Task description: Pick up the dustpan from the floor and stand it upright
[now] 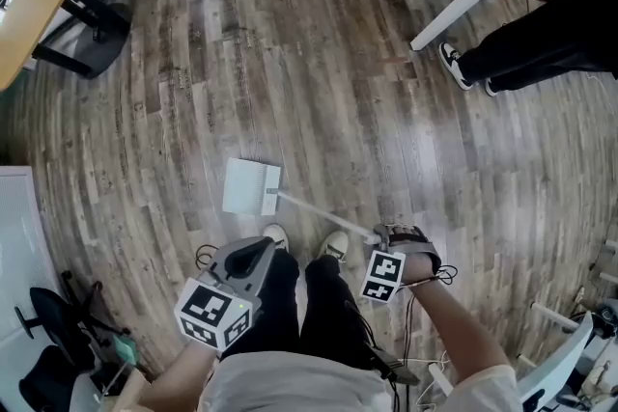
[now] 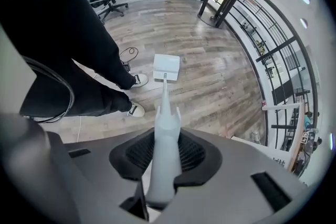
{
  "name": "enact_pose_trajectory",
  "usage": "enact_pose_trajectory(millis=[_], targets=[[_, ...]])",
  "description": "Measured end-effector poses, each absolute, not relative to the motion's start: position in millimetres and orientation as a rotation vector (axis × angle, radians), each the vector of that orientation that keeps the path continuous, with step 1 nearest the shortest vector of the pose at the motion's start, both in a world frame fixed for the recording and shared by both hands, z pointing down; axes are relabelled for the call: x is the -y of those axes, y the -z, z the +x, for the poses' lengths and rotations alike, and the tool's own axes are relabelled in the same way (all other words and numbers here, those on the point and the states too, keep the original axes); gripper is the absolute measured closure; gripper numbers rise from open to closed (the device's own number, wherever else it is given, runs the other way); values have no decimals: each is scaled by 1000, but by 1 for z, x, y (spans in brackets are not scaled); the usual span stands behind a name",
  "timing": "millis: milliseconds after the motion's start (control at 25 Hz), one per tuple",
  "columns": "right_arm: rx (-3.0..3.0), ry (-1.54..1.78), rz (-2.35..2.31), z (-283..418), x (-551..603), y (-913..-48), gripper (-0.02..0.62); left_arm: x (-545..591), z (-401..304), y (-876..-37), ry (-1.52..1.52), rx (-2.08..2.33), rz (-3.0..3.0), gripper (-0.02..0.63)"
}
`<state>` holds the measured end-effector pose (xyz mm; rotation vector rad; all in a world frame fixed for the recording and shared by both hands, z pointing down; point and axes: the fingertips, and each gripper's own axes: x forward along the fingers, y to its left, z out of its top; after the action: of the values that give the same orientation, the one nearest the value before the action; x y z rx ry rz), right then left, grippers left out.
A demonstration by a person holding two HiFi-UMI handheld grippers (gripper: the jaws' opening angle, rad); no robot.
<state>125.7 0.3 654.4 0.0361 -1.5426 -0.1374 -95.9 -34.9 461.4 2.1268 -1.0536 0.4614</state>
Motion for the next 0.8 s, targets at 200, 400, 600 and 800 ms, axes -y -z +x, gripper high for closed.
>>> enact_pose_trajectory(millis=[200,400,600,800], targets=[[1513,123,47,125,-6,-630,474,35,-99,-435,-438,1068,2144,583],[1474,92,47,125,-10,-609,472,32,-89,-408,-417,1059,2182,584],[1396,69,35,121,-15,-595,472,16,-83,-392,-413,1043,2207,583],[1308,74,20,105,-13,-589,472,4,-84,-382,-395,1050,2205,583]])
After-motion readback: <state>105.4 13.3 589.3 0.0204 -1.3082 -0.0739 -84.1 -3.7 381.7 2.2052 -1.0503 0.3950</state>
